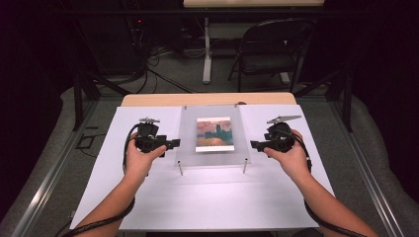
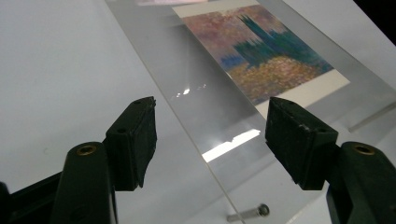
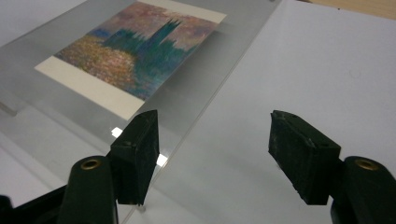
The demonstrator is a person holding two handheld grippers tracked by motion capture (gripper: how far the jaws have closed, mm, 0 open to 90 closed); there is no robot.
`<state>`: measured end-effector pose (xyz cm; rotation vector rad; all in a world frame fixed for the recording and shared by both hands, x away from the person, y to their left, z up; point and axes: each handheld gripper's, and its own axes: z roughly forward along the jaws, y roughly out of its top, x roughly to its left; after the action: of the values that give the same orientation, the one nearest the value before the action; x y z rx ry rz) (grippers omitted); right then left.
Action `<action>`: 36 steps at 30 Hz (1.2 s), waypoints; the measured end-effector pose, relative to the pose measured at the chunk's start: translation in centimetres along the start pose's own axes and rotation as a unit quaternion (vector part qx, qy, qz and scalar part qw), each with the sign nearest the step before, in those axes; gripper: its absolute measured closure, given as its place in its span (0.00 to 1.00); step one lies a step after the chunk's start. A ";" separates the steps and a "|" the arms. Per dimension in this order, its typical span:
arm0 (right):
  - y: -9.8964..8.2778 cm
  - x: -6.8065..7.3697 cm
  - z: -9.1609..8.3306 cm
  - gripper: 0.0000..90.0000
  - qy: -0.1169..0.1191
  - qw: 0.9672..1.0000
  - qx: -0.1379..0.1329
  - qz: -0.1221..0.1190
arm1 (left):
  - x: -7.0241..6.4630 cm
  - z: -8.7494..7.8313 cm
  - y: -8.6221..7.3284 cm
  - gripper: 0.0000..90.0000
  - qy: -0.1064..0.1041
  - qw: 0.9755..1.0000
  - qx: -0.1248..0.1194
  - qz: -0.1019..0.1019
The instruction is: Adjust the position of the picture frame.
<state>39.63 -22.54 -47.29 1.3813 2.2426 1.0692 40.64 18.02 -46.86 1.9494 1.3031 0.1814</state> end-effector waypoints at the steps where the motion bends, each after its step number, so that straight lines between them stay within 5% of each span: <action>1: 0.3 -0.1 0.2 0.37 0.000 1.000 0.000 0.003 | 0.1 0.1 0.3 0.38 0.002 1.000 -0.003 -0.003; 9: 2.7 -0.6 1.2 0.38 -0.009 1.000 -0.014 0.014 | 1.1 1.1 2.1 0.40 0.037 0.999 0.014 -0.001; 13: 3.4 -0.6 1.5 0.38 -0.011 1.000 -0.019 0.015 | 1.3 1.3 2.7 0.40 0.034 0.999 0.017 -0.017; 36: 4.6 -0.7 4.1 0.39 -0.042 0.999 -0.031 -0.013 | 1.1 4.1 5.1 0.39 0.025 1.000 0.004 -0.003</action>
<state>45.35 -20.16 -46.85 1.3426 2.1449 1.0438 46.92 15.85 -46.67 1.9596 1.3434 0.2230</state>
